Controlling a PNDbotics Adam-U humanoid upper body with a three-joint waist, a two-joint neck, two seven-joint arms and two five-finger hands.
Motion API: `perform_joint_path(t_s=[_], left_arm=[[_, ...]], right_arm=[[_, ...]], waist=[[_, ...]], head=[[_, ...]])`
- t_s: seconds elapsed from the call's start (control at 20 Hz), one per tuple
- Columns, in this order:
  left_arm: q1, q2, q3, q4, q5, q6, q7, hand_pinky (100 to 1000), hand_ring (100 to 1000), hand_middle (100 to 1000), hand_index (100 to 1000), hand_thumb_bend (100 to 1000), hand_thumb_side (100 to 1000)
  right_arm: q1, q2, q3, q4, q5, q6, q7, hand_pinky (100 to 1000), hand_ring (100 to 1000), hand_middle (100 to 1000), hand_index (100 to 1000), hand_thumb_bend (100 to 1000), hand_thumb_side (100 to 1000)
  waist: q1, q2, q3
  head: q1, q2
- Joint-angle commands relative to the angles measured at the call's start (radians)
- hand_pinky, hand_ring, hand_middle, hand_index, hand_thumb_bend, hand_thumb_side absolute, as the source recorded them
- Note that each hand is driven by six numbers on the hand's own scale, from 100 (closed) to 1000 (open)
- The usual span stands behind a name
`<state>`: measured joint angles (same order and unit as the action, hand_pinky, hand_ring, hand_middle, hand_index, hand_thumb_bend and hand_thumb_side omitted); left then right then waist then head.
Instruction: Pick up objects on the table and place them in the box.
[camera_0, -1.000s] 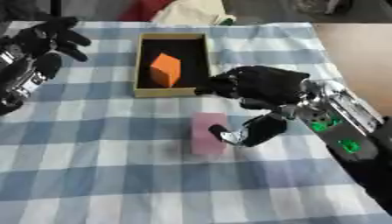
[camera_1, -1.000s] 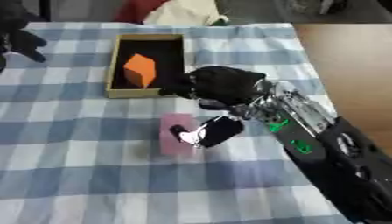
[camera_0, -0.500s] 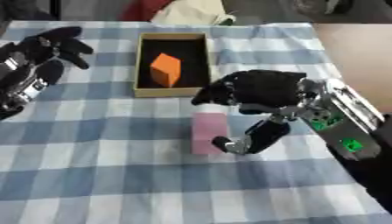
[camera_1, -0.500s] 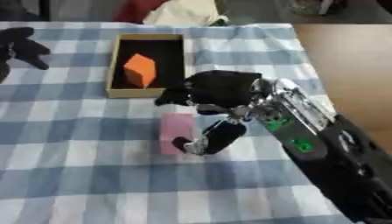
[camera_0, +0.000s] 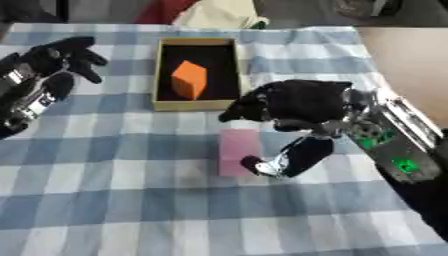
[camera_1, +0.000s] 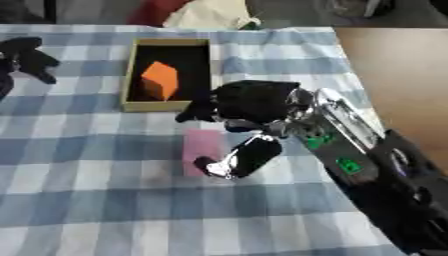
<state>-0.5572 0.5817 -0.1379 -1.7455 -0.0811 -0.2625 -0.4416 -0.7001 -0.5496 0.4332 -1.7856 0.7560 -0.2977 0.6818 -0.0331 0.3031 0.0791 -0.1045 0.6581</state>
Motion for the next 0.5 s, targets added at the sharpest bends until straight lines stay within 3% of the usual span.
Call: perform_joint_path(t_s=[0.05, 0.5], left_arm=[[-0.009, 0.014, 0.013, -0.008, -0.006, -0.002, -0.007, 895, 720, 795, 1000, 100, 972], [-0.007, 0.013, 0.012, -0.008, -0.01, -0.006, -0.014, 894, 720, 799, 1000, 100, 972]], right_arm=[[-0.01, -0.001, -0.003, 0.028, 0.012, 0.01, -0.015, 854, 858, 851, 1000, 165, 867], [-0.008, 0.025, 0.012, 0.094, 0.055, -0.003, -0.054, 853, 856, 845, 1000, 161, 878]], waist=[[0.003, -0.019, 0.001], [0.005, -0.018, 0.003]], head=[[-0.002, -0.004], [-0.004, -0.001]])
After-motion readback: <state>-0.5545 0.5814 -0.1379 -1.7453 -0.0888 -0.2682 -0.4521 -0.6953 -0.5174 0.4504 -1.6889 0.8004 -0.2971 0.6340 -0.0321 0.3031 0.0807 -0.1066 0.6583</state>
